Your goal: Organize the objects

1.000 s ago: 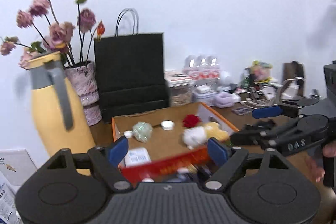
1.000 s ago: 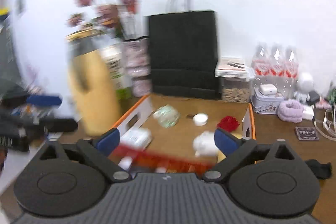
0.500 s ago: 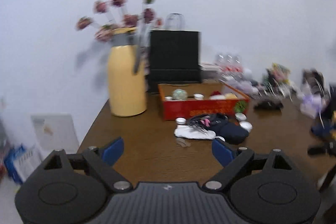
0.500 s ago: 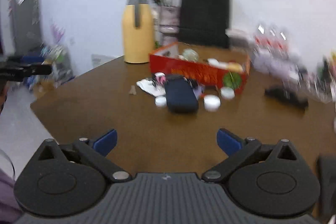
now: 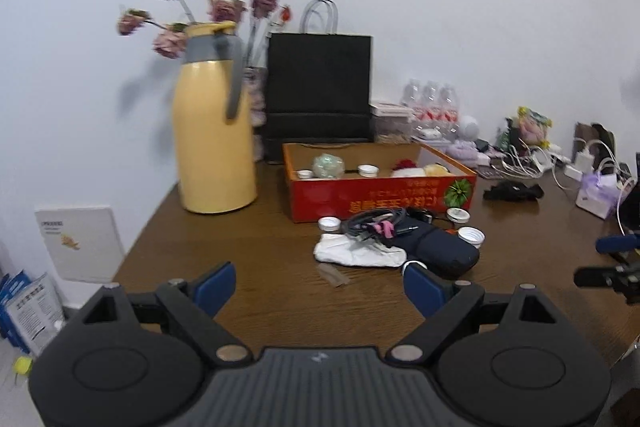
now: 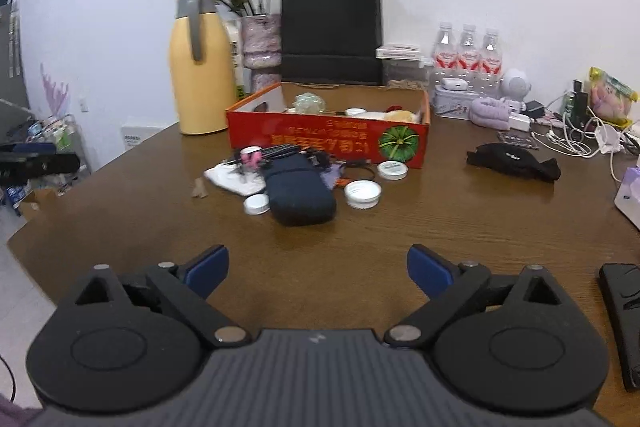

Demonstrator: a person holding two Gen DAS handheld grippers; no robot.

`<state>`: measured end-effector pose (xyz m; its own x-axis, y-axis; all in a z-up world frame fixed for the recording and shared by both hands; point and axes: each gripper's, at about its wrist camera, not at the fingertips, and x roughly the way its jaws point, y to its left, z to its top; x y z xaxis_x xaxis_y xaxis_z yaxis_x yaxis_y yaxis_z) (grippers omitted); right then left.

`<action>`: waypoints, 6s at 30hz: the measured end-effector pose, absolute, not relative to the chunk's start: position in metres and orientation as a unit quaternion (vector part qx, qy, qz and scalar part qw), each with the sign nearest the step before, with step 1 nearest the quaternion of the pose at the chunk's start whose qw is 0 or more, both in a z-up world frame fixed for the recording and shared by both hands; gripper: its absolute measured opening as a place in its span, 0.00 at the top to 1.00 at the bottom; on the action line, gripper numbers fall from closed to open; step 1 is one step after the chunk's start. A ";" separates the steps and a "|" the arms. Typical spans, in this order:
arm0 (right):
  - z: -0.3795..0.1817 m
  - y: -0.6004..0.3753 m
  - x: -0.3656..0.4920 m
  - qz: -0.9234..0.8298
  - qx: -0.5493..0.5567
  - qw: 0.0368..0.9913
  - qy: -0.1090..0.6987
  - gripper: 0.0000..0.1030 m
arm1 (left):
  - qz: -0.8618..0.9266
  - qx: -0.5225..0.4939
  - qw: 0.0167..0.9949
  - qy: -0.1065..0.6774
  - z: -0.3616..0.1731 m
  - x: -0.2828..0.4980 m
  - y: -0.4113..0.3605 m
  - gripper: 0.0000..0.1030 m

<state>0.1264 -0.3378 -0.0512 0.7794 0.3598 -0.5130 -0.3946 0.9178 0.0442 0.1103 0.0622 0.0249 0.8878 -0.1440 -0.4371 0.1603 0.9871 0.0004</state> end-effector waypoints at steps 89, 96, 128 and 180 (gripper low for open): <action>-0.046 -0.219 0.555 0.216 -0.058 0.919 0.325 0.83 | -0.124 0.120 0.896 0.409 -0.027 0.608 -0.037 0.22; -0.066 -0.247 0.567 0.174 0.011 0.930 0.324 0.45 | -0.174 0.118 0.885 0.415 -0.024 0.593 -0.035 0.24; -0.065 -0.378 0.091 0.155 -0.026 0.954 0.256 0.00 | 0.003 -0.038 0.961 0.275 0.007 0.065 0.071 0.07; -0.124 -0.326 0.259 0.147 0.207 0.914 0.316 0.63 | -0.199 -0.064 0.911 0.355 -0.039 0.330 -0.034 0.72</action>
